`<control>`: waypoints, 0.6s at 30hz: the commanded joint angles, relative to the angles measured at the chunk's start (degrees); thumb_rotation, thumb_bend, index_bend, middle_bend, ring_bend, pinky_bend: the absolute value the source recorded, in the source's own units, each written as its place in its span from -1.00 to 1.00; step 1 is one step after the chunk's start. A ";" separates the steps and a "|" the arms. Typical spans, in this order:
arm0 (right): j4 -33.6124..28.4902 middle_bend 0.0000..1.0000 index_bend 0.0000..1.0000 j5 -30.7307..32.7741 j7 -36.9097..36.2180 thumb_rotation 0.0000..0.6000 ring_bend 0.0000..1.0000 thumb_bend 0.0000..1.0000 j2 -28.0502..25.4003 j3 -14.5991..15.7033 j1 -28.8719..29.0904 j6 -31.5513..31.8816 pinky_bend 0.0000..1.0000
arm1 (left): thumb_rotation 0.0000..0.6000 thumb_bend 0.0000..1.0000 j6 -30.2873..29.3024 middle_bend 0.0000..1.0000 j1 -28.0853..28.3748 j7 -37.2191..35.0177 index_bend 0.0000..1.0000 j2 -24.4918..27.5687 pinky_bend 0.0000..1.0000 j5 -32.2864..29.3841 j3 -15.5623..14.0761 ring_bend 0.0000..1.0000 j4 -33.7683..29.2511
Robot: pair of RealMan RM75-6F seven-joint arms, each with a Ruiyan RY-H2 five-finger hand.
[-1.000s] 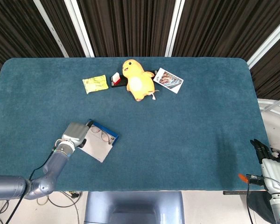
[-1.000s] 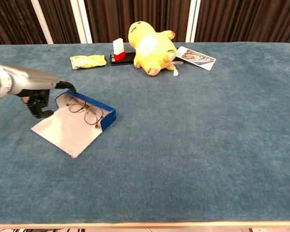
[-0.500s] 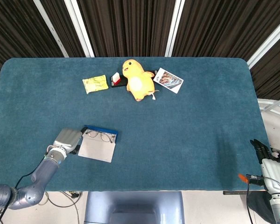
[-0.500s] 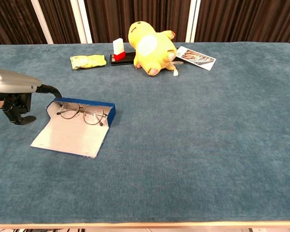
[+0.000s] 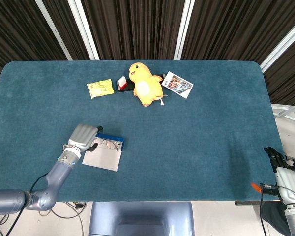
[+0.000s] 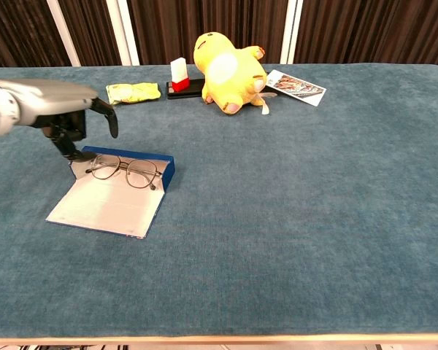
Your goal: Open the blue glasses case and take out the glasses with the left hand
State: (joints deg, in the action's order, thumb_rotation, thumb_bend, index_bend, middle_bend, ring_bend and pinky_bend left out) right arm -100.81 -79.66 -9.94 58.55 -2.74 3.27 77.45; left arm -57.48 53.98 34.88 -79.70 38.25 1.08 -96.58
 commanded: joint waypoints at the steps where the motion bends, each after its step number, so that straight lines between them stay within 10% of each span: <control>1: 0.01 -1.00 -1.00 0.09 -0.10 1.00 -1.00 -0.65 -0.02 -0.04 0.02 -0.07 -0.60 | 1.00 -0.32 1.52 0.95 0.72 0.52 -0.30 -2.31 1.00 -0.23 0.90 0.80 2.82; 18: -0.14 -1.00 -1.00 0.23 0.06 1.00 -1.00 -0.65 0.00 -0.06 0.06 -0.16 -0.60 | 1.00 -0.21 4.02 0.95 1.86 2.37 -0.24 -3.71 1.00 -3.01 1.88 0.80 5.84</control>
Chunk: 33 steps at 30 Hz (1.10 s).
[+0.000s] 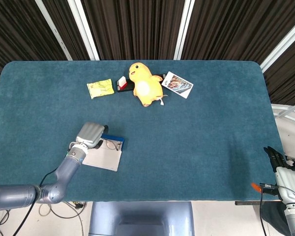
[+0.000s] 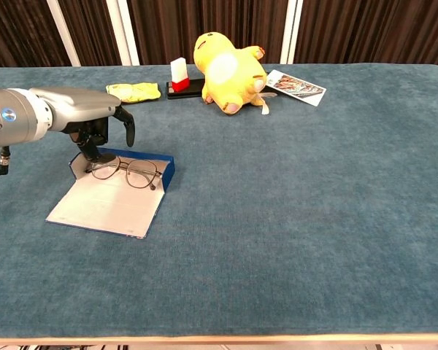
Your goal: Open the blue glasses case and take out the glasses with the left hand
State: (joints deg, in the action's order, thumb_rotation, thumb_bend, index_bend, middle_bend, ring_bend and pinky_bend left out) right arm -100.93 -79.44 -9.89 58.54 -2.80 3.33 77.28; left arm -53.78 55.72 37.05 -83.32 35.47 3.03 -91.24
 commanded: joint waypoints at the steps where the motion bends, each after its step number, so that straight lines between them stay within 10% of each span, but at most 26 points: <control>1: 0.00 -1.00 -1.00 0.01 0.03 1.00 -1.00 -0.65 0.01 0.00 0.00 0.01 -0.60 | 1.00 -0.21 0.40 0.95 0.15 0.25 -0.23 -0.18 1.00 -0.22 -0.08 0.80 0.79; 33: -0.20 -1.00 -1.00 0.14 0.13 1.00 -1.00 -0.65 -0.01 -0.04 0.00 -0.03 -0.60 | 1.00 -0.09 1.99 0.95 0.57 0.28 -0.05 -2.47 1.00 -1.29 0.03 0.80 3.50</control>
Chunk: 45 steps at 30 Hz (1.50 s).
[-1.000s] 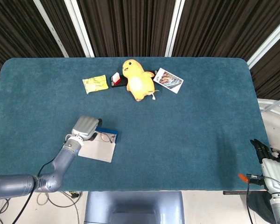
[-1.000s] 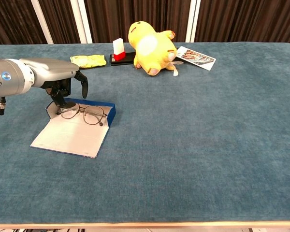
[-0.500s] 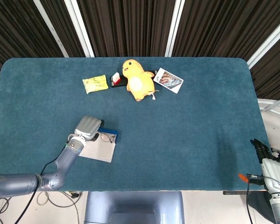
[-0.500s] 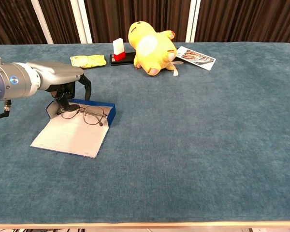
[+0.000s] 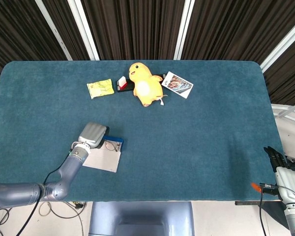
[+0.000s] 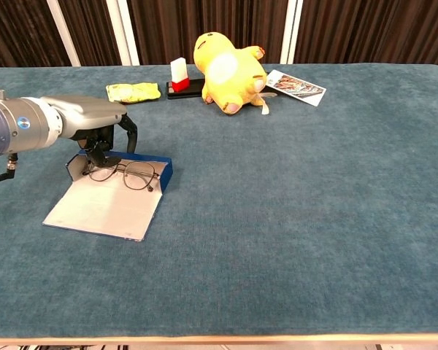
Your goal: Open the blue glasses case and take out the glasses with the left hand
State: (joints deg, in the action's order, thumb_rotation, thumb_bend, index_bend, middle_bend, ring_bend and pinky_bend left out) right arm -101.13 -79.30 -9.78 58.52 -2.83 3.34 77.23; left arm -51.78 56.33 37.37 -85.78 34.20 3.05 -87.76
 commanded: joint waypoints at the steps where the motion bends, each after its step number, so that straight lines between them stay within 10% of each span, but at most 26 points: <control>1: -0.02 -1.00 -1.00 0.00 0.05 1.00 -1.00 -0.65 0.02 -0.01 -0.02 0.06 -0.60 | 1.00 -0.09 -0.10 0.95 -0.10 -0.09 -0.04 0.00 1.00 -0.01 0.01 0.80 0.05; 17: -0.09 -1.00 -1.00 -0.11 0.04 1.00 -1.00 -0.65 0.01 0.01 -0.07 0.19 -0.60 | 1.00 -0.09 -2.88 0.95 -1.17 -0.95 0.23 0.44 1.00 0.43 0.98 0.80 -0.57; 30: -0.13 -1.00 -1.00 -0.27 -0.07 1.00 -1.00 -0.65 -0.02 0.03 -0.10 0.27 -0.60 | 1.00 -0.09 -21.11 0.96 -7.89 -2.86 0.27 -5.46 1.00 10.41 0.91 0.81 4.71; 45: -0.24 -1.00 -1.00 -0.24 -0.16 1.00 -1.00 -0.65 -0.09 0.02 -0.17 0.37 -0.60 | 1.00 -0.09 -19.31 0.96 -11.72 -3.44 0.27 -7.81 1.00 11.99 2.94 0.81 7.99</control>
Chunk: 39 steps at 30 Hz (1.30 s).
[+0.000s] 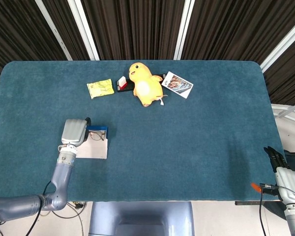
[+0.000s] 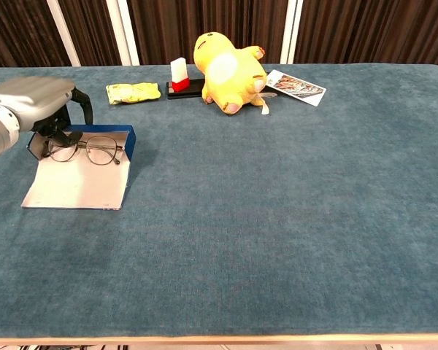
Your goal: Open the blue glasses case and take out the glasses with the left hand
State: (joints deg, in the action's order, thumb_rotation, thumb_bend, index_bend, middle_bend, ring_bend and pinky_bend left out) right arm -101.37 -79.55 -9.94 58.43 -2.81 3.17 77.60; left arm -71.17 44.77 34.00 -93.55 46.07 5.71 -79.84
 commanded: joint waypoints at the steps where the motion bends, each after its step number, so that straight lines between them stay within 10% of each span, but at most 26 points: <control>1: 0.02 -1.00 -1.00 0.02 -0.01 1.00 -1.00 -0.65 0.00 0.00 0.01 -0.02 -0.60 | 1.00 -0.09 0.13 0.96 -0.25 -0.08 0.27 -0.03 1.00 0.18 0.48 0.81 0.09; 31: -0.08 -1.00 -1.00 0.06 0.13 1.00 -1.00 -0.65 0.03 -0.01 0.02 -0.06 -0.60 | 1.00 -0.09 -0.63 0.96 -4.15 -0.78 0.26 -2.40 1.00 7.04 4.65 0.81 4.11; 39: -0.14 -1.00 -1.00 0.18 0.29 1.00 -1.00 -0.65 0.04 0.01 0.05 -0.19 -0.60 | 1.00 -0.45 2.27 0.94 -4.33 0.56 -0.18 -2.17 1.00 4.09 6.05 0.80 4.87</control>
State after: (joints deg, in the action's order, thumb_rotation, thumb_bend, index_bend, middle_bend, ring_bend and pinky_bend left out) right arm -101.50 -79.37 -9.65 58.47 -2.80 3.21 77.42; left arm -69.58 40.42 34.05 -95.82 51.03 11.29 -75.19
